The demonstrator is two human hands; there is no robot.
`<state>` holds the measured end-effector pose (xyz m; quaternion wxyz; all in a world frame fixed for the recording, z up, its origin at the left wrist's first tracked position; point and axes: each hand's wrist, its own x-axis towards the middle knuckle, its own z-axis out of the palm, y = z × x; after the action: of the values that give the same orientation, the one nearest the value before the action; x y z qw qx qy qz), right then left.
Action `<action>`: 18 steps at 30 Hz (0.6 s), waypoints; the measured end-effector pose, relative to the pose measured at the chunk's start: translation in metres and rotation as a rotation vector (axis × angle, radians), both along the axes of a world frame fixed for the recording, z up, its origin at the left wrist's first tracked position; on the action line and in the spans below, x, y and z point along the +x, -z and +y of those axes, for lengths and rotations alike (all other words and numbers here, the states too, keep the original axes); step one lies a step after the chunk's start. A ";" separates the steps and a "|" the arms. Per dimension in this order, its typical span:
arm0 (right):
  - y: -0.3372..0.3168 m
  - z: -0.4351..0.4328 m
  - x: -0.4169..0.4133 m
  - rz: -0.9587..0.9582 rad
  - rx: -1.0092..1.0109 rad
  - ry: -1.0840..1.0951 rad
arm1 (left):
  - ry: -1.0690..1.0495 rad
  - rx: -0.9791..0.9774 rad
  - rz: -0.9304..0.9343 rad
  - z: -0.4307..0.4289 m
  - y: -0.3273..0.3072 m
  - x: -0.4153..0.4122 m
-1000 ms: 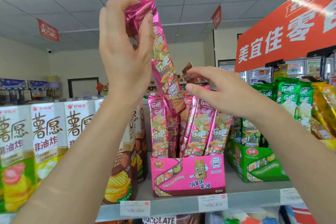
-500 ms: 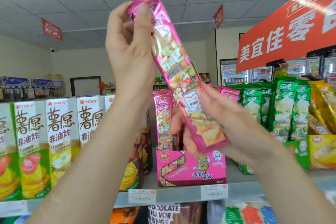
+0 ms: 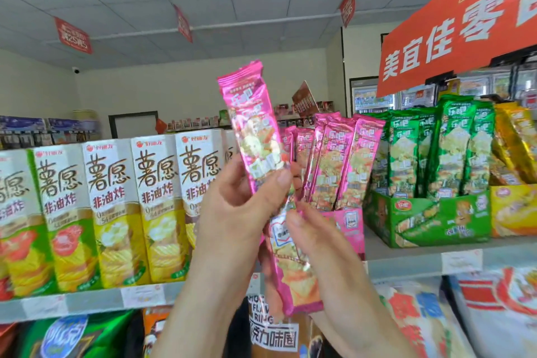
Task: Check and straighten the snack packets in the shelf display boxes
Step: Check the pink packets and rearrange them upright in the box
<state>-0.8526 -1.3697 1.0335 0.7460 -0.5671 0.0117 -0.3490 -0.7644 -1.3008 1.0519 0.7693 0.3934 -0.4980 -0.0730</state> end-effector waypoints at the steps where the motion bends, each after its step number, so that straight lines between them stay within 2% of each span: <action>1: 0.003 0.004 0.003 0.049 0.025 -0.005 | -0.012 0.002 0.000 0.003 0.006 0.001; 4: 0.015 0.018 0.006 0.045 0.002 -0.173 | -0.030 0.014 0.040 0.011 0.017 0.002; 5: 0.018 0.021 0.007 0.053 0.017 -0.161 | -0.035 0.016 0.057 0.013 0.019 0.002; 8: 0.021 0.022 0.011 0.019 0.153 -0.304 | -0.008 0.033 0.093 0.017 0.023 -0.001; 10: 0.035 0.021 0.005 -0.081 0.106 -0.464 | 0.022 0.043 0.143 0.019 0.026 -0.003; 12: 0.049 0.020 0.004 -0.111 0.076 -0.483 | 0.034 0.044 0.161 0.020 0.027 -0.001; 14: 0.055 0.023 0.005 -0.101 0.022 -0.362 | -0.004 0.049 0.098 0.021 0.026 0.003; 18: 0.066 0.030 0.001 0.013 -0.248 0.142 | -0.041 0.042 0.041 0.019 0.024 0.010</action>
<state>-0.8517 -1.3393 0.9671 0.6435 -0.6551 0.0134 -0.3958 -0.7547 -1.2814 1.0282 0.7721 0.4180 -0.4726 -0.0759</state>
